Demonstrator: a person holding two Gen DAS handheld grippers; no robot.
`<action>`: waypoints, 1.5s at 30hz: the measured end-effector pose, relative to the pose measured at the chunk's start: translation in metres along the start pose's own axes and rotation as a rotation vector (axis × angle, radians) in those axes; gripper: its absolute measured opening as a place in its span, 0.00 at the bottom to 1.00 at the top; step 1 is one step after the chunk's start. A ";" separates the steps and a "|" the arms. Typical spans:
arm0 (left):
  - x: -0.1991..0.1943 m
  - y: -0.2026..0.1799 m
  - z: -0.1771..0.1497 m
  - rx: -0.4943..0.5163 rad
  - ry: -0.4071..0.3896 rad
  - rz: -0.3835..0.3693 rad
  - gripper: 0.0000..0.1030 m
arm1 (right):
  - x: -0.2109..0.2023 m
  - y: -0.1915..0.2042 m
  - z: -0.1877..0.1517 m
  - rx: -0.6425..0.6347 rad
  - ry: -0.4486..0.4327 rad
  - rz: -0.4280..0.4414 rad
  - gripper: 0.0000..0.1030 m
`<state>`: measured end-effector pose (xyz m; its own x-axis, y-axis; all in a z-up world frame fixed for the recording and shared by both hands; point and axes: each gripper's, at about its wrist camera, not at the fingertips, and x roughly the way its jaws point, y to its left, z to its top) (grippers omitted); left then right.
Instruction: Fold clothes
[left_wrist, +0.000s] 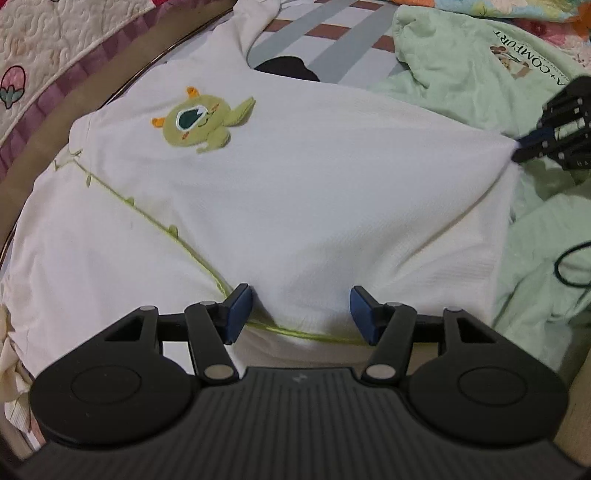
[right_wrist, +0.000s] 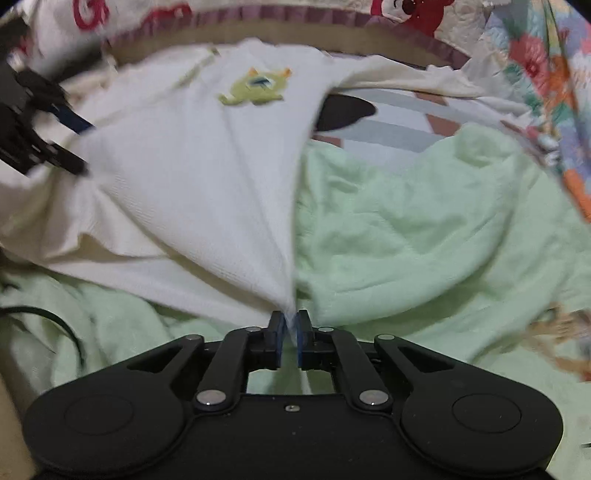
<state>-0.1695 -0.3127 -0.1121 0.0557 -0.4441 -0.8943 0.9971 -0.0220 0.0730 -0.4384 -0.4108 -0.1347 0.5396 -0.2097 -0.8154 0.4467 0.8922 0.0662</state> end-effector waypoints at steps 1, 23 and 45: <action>-0.001 0.003 -0.002 -0.015 -0.002 -0.012 0.56 | -0.003 0.004 0.004 -0.014 -0.011 0.019 0.05; -0.011 0.036 -0.008 -0.212 -0.058 -0.057 0.58 | 0.059 0.075 0.060 -0.079 0.146 0.599 0.05; -0.044 0.089 -0.032 -0.408 -0.165 -0.020 0.60 | 0.033 0.059 0.103 -0.046 0.212 0.560 0.11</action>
<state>-0.0812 -0.2666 -0.0800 0.0599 -0.5853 -0.8086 0.9387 0.3086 -0.1538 -0.3207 -0.4061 -0.0984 0.5281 0.3772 -0.7608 0.1019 0.8613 0.4977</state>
